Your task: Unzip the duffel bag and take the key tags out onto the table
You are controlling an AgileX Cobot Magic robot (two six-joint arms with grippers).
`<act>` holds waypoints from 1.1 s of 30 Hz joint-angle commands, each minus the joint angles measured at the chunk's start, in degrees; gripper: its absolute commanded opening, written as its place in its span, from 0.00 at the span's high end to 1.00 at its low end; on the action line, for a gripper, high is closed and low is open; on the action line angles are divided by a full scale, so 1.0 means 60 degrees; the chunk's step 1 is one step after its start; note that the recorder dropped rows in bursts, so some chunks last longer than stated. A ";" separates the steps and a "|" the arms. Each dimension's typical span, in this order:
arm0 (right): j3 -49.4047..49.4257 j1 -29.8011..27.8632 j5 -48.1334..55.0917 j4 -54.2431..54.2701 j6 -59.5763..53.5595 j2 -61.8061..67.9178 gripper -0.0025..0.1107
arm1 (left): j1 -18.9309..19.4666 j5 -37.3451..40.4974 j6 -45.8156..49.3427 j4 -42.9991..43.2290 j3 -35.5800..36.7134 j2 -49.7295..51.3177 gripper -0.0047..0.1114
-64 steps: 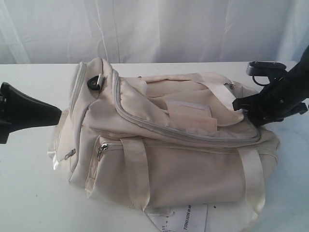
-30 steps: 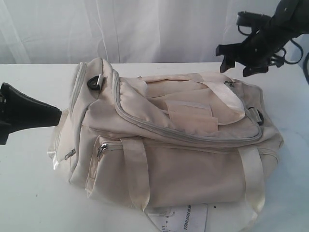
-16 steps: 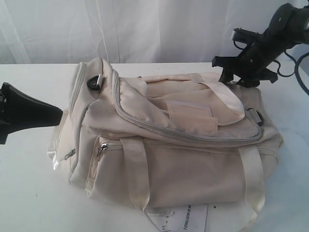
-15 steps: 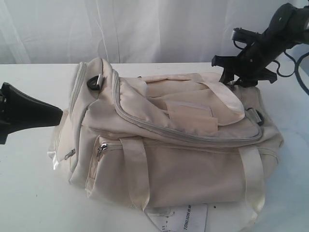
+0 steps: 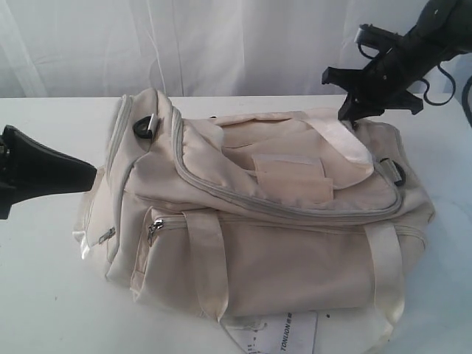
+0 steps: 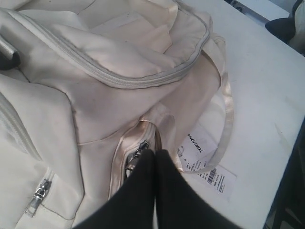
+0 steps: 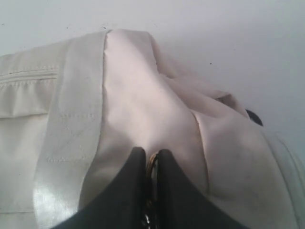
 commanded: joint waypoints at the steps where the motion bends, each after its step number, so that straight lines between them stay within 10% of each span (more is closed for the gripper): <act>1: -0.0061 -0.0013 -0.0021 0.0086 -0.0058 -0.0349 0.98 | -0.0024 0.0218 0.0024 -0.0237 -0.0056 -0.0009 0.96; 33: -0.0040 -0.0013 0.1948 -0.0826 -0.0352 -0.1667 0.98 | -0.0024 0.0371 0.0024 -0.0377 -0.0056 -0.0009 0.96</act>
